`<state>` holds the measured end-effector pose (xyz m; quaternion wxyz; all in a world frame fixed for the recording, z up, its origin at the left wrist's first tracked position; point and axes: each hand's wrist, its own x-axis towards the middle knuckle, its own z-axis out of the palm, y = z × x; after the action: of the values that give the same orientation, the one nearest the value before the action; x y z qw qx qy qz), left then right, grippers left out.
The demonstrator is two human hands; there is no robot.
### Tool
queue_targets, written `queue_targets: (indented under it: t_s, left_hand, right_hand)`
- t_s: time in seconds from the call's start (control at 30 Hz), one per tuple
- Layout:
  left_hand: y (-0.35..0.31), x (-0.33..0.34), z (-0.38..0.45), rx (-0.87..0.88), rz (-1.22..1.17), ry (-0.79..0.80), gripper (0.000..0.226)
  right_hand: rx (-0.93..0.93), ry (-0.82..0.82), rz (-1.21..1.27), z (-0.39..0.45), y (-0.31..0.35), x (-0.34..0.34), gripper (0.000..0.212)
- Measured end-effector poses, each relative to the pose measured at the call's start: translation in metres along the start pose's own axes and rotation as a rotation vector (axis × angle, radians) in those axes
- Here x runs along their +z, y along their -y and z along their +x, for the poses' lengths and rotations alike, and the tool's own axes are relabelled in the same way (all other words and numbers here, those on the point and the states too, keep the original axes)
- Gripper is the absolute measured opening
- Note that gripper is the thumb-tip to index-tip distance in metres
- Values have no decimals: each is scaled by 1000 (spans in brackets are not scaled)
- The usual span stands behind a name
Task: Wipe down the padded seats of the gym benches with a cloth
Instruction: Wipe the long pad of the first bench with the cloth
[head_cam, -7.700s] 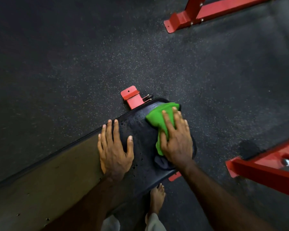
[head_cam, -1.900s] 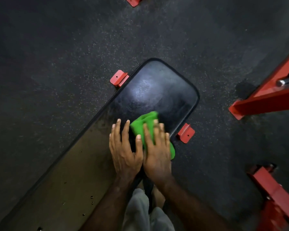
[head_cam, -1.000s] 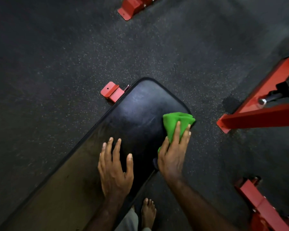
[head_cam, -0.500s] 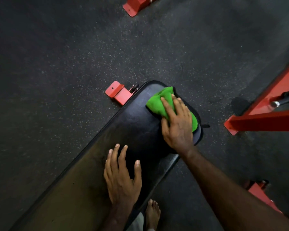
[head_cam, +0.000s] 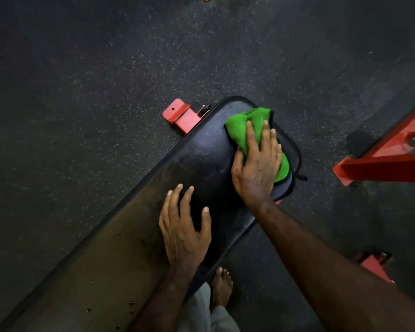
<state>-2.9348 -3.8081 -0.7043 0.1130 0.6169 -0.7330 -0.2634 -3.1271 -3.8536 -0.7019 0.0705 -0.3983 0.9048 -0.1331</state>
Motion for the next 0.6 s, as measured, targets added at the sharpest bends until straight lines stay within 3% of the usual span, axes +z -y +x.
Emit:
queue_targets:
  t_s: [0.1,0.17,0.2,0.3,0.33,0.47,0.5,0.53,0.6]
  left_hand:
    - [0,0,0,5,-14,3,56]
    - [-2,-3,1,1,-44,3,55]
    - [-2,-4,3,-3,-56,0,55]
    - [-4,-10,14,-5,-78,-35,57]
    - [-5,-12,20,-3,-80,-57,58]
    - [-4,-11,47,38,-57,-94,58]
    - [-5,-8,52,41,-54,-87,58]
    - [-6,-5,55,32,-45,-76,58]
    - [-9,-1,57,1,-7,-59,59]
  right_hand:
    - [-371,116,-30,-9,-15,-5,74]
    - [-471,140,-33,3,-38,-10,73]
    - [-380,103,-30,11,-44,-12,73]
    - [135,-32,13,13,-25,-8,73]
    - [130,-42,-5,10,-14,-6,73]
    - [-549,166,-61,10,-31,-7,73]
    - [-540,159,-45,22,-41,-10,72]
    - [-409,116,-26,32,-45,-10,72]
    - [13,-2,31,36,-27,-5,70]
